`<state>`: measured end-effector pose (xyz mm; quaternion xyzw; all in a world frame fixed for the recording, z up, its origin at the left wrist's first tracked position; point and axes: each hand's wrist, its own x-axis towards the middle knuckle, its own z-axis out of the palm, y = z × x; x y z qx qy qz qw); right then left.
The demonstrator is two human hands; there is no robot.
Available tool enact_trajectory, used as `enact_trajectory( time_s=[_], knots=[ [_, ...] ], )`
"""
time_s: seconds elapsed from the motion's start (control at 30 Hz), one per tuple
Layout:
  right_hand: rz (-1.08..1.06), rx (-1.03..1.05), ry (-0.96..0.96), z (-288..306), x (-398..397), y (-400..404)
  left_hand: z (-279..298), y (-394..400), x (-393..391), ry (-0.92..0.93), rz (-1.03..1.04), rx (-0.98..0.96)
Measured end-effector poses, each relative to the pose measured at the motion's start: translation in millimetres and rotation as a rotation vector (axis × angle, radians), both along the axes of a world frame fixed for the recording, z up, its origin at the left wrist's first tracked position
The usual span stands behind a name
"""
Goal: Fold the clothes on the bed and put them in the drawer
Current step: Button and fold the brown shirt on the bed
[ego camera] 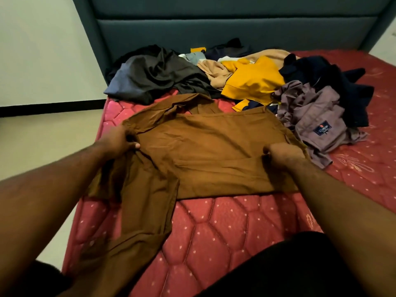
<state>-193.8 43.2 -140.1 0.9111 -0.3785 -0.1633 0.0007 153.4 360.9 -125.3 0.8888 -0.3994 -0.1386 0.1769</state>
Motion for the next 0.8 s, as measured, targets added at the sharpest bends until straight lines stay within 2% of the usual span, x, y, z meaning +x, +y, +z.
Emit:
enact_trajectory(
  time_s=[0.07, 0.13, 0.2, 0.27, 0.3, 0.37, 0.43, 0.47, 0.53, 0.57, 0.6, 0.63, 0.7, 0.73, 0.8],
  knots=[
    [0.002, -0.115, -0.017, -20, 3, 0, -22, -5, 7, -0.007, 0.059, -0.053],
    [0.035, -0.206, -0.089, -33, 4, 19, -39, 3, -4, -0.166, 0.076, -0.14],
    [0.15, -0.255, -0.276, -43, 12, 48, -45, 19, -23, -0.345, 0.065, -0.273],
    [0.353, -0.197, -0.528, -46, 29, 93, -51, 53, -50, -0.397, 0.09, -0.384],
    [0.473, -0.122, -0.588, -46, 37, 120, -57, 73, -65, -0.395, 0.13, -0.412],
    [0.657, 0.21, -0.537, -44, 51, 179, -69, 116, -86, -0.328, 0.3, -0.432],
    [0.747, 0.592, -0.34, -45, 59, 244, -81, 148, -87, -0.207, 0.517, -0.416],
    [0.835, 0.622, -0.204, -48, 59, 274, -84, 154, -83, -0.136, 0.577, -0.415],
    [1.005, 0.433, -0.011, -44, 68, 323, -84, 175, -70, -0.047, 0.56, -0.499],
    [0.994, 0.393, 0.002, -42, 73, 324, -88, 171, -68, 0.037, 0.526, -0.535],
    [0.954, 0.438, 0.006, -36, 82, 321, -88, 170, -69, 0.149, 0.519, -0.567],
    [0.918, 0.537, 0.023, -26, 96, 312, -91, 171, -69, 0.24, 0.526, -0.582],
    [0.796, 0.726, 0.008, 15, 126, 284, -96, 176, -67, 0.289, 0.51, -0.597],
    [0.68, 0.793, -0.124, 43, 139, 266, -102, 178, -63, 0.29, 0.485, -0.595],
    [0.373, 0.866, -0.625, 102, 165, 234, -111, 182, -53, 0.322, 0.481, -0.584]
  ],
)
